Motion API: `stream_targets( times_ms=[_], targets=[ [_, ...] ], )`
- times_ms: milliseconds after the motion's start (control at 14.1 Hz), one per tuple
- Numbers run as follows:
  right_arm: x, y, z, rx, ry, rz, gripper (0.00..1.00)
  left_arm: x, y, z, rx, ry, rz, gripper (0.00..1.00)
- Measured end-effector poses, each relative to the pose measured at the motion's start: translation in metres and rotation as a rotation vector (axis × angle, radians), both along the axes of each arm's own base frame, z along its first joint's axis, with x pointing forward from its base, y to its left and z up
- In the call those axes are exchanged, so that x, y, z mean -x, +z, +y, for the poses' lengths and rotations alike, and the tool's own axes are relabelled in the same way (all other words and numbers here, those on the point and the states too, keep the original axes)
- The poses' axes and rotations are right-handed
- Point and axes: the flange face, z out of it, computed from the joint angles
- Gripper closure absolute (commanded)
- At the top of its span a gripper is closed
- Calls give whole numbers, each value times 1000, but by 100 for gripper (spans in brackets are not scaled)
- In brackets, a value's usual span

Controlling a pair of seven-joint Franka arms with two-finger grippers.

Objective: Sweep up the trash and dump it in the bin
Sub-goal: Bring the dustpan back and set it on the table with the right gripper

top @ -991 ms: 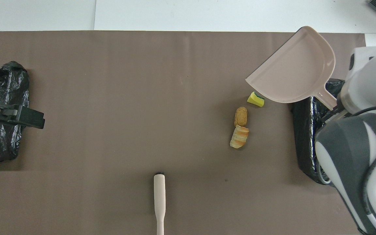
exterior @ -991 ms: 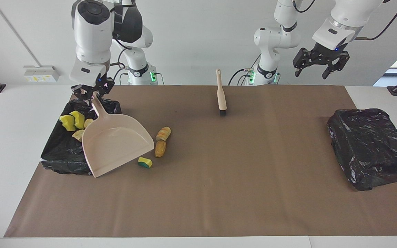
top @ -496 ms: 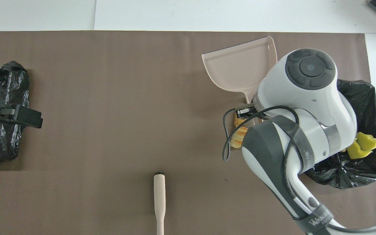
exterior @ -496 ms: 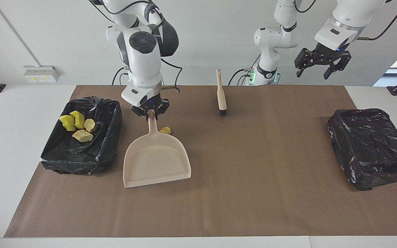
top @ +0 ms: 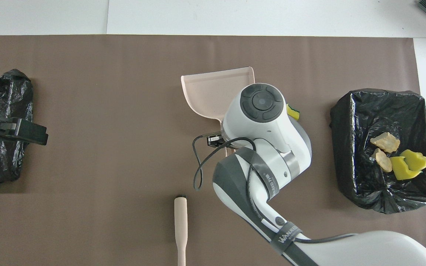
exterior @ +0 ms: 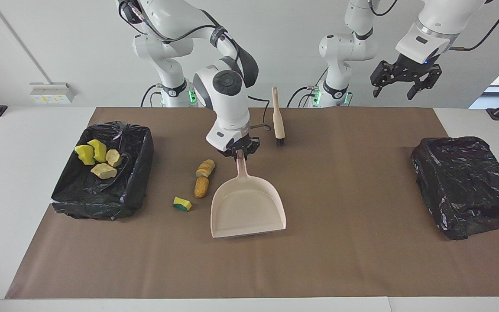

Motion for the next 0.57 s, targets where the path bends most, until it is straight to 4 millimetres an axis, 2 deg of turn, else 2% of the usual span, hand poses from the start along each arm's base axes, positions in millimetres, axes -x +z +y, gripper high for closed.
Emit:
stream_targets(
  times_ms=[142, 283, 425, 566],
  targets=[
    [15, -21, 46, -35, -48, -11, 100, 0, 0, 0, 0, 1, 0, 0],
    [22, -37, 79, -64, -77, -12, 100, 0, 0, 0, 0, 1, 0, 0],
    [14, -41, 90, -78, -112, -19, 100, 0, 0, 0, 0, 1, 0, 0],
    [2, -43, 89, -86, -134, -28, 100, 0, 0, 0, 0, 1, 0, 0]
  ],
)
